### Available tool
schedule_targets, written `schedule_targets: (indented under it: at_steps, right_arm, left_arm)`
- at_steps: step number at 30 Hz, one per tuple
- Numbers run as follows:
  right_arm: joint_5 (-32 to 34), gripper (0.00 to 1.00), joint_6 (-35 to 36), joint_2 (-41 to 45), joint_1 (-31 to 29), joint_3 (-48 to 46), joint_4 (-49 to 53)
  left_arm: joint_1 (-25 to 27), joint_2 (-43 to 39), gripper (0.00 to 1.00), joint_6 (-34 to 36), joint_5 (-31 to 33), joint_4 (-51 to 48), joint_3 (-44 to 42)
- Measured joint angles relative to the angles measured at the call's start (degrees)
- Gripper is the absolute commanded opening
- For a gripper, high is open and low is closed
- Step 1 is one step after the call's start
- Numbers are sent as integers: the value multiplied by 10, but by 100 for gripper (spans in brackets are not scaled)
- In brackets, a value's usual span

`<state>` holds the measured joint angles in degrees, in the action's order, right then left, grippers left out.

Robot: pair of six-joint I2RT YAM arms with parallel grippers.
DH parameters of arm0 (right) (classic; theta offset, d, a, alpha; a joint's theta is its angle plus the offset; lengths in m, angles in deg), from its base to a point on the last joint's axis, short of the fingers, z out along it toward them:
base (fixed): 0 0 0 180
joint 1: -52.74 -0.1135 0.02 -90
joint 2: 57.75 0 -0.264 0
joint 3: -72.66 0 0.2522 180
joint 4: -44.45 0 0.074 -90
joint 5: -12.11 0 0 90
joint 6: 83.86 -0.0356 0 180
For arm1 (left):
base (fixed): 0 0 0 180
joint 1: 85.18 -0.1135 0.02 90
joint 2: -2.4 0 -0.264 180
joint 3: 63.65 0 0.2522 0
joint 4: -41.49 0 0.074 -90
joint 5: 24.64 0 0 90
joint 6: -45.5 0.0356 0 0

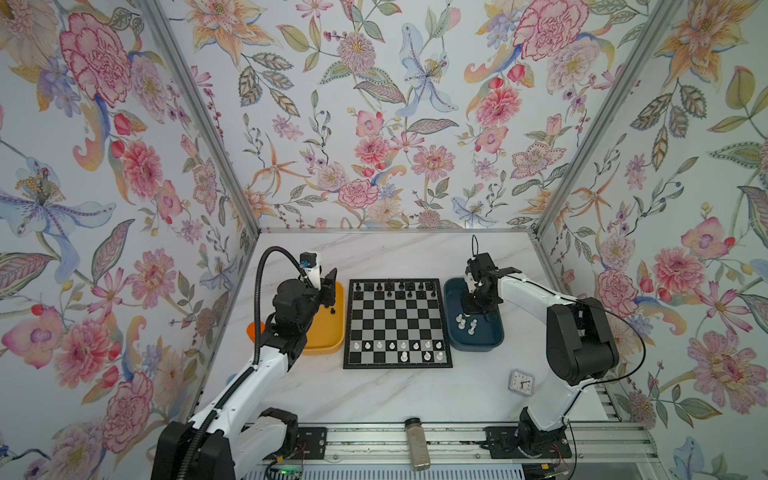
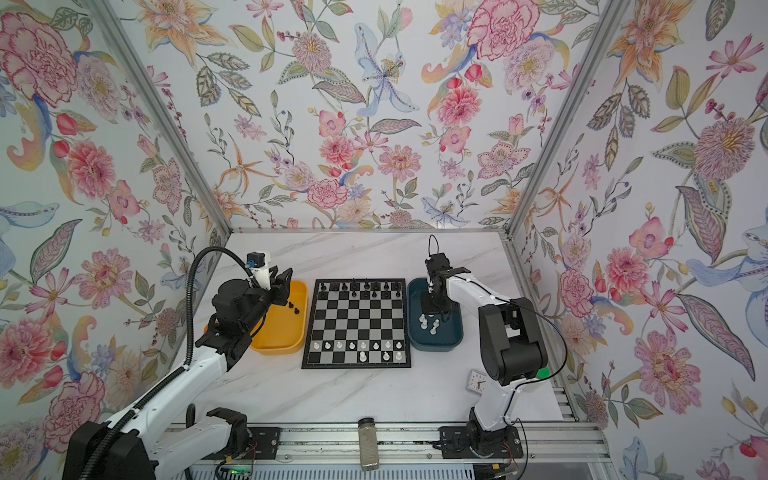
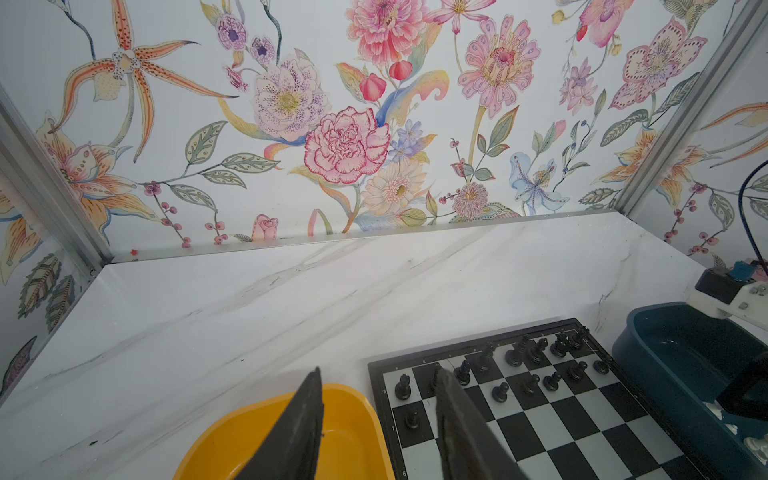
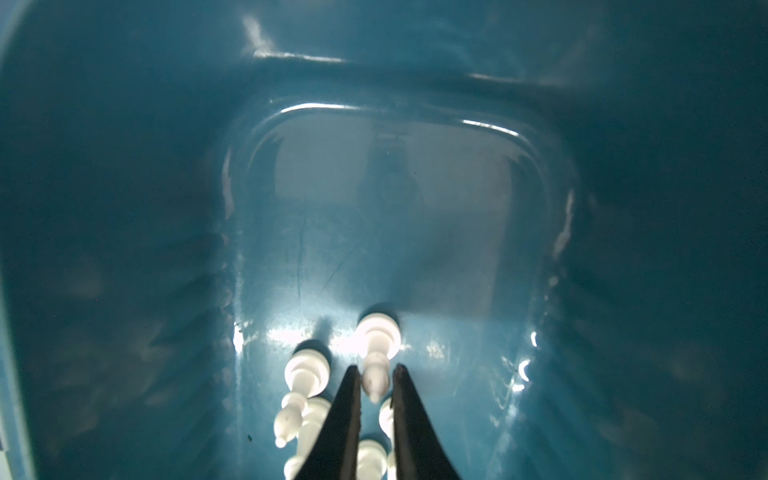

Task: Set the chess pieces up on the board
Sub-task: 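Lower the right gripper and grasp a white piece in the teal bin, then lift the white piece with the right gripper and carry it over the nearest rank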

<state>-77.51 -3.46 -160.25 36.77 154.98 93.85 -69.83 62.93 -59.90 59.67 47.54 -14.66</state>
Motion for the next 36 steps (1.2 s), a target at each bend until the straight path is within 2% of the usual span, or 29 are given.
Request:
schedule_targets:
  at_steps: [31, 33, 36]
  right_arm:
    - [-7, 17, 0, -18, 3, 0, -9]
    - [-8, 14, 0, -20, 3, 0, -10]
    - [-10, 3, 2, -20, 3, 0, -10]
  left_arm:
    - [0, 0, 46, 0, -1, 0, 0]
    - [0, 0, 46, 0, -1, 0, 0]
    - [0, 0, 46, 0, -1, 0, 0]
